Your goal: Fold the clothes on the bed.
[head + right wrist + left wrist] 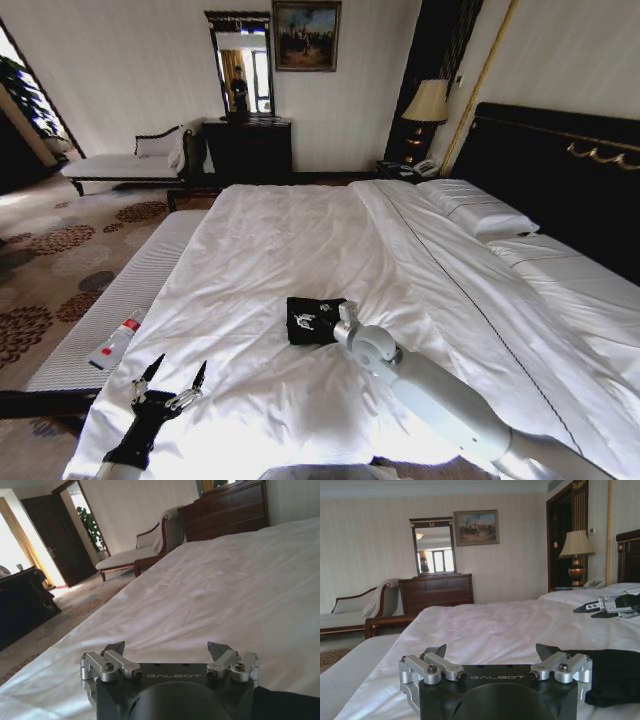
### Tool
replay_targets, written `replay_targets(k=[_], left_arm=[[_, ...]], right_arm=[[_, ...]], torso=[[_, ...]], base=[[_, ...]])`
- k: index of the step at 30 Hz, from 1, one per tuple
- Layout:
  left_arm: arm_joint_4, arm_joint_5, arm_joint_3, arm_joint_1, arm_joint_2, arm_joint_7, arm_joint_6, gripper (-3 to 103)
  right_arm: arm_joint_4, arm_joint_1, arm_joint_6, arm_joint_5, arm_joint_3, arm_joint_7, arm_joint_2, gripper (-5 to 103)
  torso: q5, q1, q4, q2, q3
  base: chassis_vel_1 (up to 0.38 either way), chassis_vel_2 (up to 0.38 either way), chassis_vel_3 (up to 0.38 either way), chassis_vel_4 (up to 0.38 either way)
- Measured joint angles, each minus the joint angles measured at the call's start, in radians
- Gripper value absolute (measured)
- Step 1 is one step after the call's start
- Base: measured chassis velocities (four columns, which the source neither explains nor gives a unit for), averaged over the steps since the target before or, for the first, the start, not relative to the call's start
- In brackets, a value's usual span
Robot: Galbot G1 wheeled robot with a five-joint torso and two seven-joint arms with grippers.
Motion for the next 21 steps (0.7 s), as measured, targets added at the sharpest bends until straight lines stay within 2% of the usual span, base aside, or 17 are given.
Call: replay_targets(k=[1, 2, 3, 4, 6, 7, 8, 9, 10, 14, 18, 21], left_arm=[[0.0, 0.0, 0.0, 0.0, 0.0, 0.0, 0.0, 100], [0.0, 0.0, 0.0, 0.0, 0.0, 0.0, 0.0, 100], [0.0, 0.0, 0.0, 0.0, 0.0, 0.0, 0.0, 100], [0.0, 0.0, 0.0, 0.0, 0.0, 0.0, 0.0, 100], [0.0, 0.0, 0.0, 0.0, 0.0, 0.0, 0.0, 100], [0.0, 0.0, 0.0, 0.0, 0.0, 0.0, 0.0, 100], [0.0, 0.0, 0.0, 0.0, 0.0, 0.0, 0.0, 100], [0.0, 0.0, 0.0, 0.0, 0.0, 0.0, 0.0, 100], [0.0, 0.0, 0.0, 0.0, 0.0, 0.0, 0.0, 100], [0.0, 0.0, 0.0, 0.0, 0.0, 0.0, 0.0, 100], [0.0, 0.0, 0.0, 0.0, 0.0, 0.0, 0.0, 100], [0.0, 0.0, 0.0, 0.0, 0.0, 0.0, 0.0, 100]], right_arm=[[-0.028, -0.006, 0.03, -0.034, 0.006, -0.006, 0.006, 95], [-0.028, -0.006, 0.03, -0.034, 0.006, -0.006, 0.006, 95], [-0.07, -0.017, 0.064, -0.094, 0.007, -0.021, 0.013, 95], [-0.11, -0.028, 0.093, -0.148, 0.005, -0.033, 0.025, 100], [-0.202, -0.046, 0.146, -0.277, -0.003, -0.05, 0.079, 100], [-0.202, -0.046, 0.146, -0.277, -0.003, -0.05, 0.079, 100], [-0.303, -0.049, 0.208, -0.402, -0.012, -0.063, 0.162, 100], [-0.362, -0.046, 0.24, -0.454, -0.018, -0.069, 0.211, 100], [-0.362, -0.046, 0.24, -0.454, -0.018, -0.069, 0.211, 100], [-0.533, -0.026, 0.336, -0.62, -0.037, -0.091, 0.321, 100], [-0.56, -0.026, 0.35, -0.64, -0.043, -0.097, 0.333, 100], [-0.517, -0.028, 0.342, -0.592, -0.045, -0.089, 0.321, 100]], torso=[[-0.0002, 0.0, 0.0, 0.0, 0.0], [-0.0002, 0.0, 0.0, 0.0, 0.0], [-0.0003, 0.0, -0.0005, 0.0, 0.0], [-0.0002, 0.0, -0.0007, 0.0, 0.0], [-0.0001, 0.0, -0.0011, 0.0, 0.0], [-0.0001, 0.0, -0.0011, 0.0, 0.0], [0.0005, 0.0, -0.0009, 0.0, 0.0], [0.0006, 0.0, 0.0, 0.0, 0.0], [0.0006, 0.0, 0.0, 0.0, 0.0], [-0.0004, 0.0, 0.0, 0.0, 0.0], [-0.0001, 0.0, -0.0005, 0.0, 0.0], [0.0001, 0.0, -0.0006, 0.0, 0.0]], base=[[0.0, 0.0, 0.0, 0.0], [0.0, 0.0, 0.0, 0.0], [0.0, 0.0, 0.0, 0.0], [0.0, 0.0, 0.0, 0.0], [0.0, 0.0, 0.0, 0.0], [0.0, 0.0, 0.0, 0.0], [0.0, 0.0, 0.0, 0.0], [0.0, 0.0, 0.0, 0.0], [0.0, 0.0, 0.0, 0.0], [0.0, 0.0, 0.0, 0.0], [0.0, 0.0, 0.0, 0.0], [0.0, 0.0, 0.0, 0.0]])
